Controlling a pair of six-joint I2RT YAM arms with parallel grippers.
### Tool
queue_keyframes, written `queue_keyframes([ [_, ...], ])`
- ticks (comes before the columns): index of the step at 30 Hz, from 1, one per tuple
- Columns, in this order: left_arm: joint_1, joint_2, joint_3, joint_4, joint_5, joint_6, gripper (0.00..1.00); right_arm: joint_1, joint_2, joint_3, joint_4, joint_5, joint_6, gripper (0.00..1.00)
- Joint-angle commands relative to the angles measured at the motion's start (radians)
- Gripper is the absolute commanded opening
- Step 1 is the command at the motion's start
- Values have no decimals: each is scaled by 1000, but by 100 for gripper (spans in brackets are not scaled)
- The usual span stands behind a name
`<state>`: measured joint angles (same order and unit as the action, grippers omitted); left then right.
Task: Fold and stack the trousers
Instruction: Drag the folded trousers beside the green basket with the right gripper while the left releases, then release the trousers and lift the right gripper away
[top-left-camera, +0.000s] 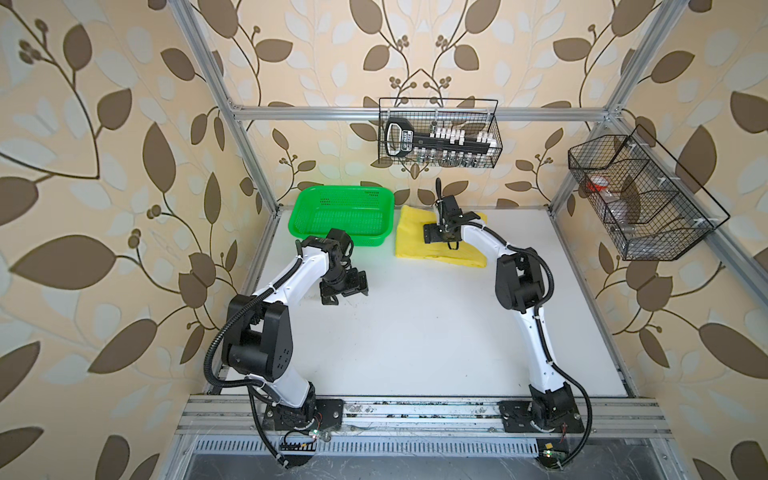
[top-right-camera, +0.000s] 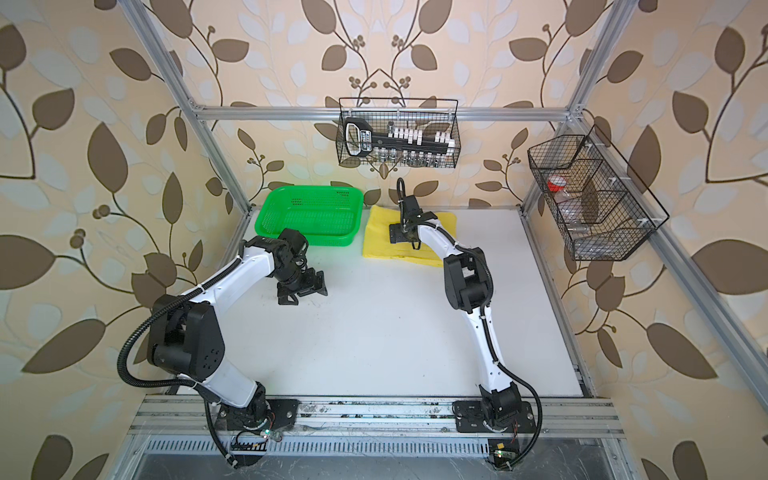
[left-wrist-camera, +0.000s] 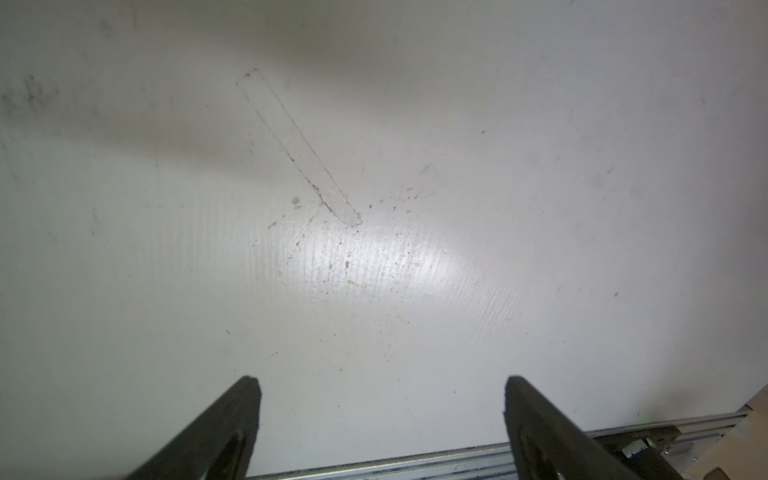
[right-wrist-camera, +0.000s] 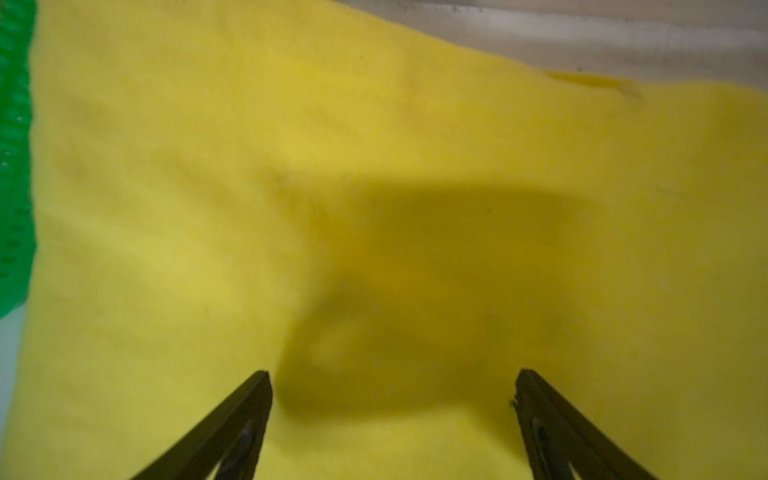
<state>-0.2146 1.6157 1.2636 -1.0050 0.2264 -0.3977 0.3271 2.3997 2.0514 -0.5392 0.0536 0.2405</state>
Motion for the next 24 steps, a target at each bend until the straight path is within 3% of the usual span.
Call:
queue_keyframes([
  [1, 7, -8, 43, -17, 0, -8, 93, -19, -192, -214, 136, -34, -30, 92],
  [5, 7, -21, 18, -13, 6, -8, 92, -44, -353, -490, 210, -28, -18, 92],
  [11, 7, -27, -11, -3, 16, -14, 93, -62, -406, -675, 222, -62, 45, 91],
  [21, 8, -19, 17, -8, 11, -10, 93, -84, -257, -559, 199, -53, 94, 91],
  [24, 7, -27, 19, 12, 16, 4, 93, -87, -215, -502, 223, -40, 60, 90],
])
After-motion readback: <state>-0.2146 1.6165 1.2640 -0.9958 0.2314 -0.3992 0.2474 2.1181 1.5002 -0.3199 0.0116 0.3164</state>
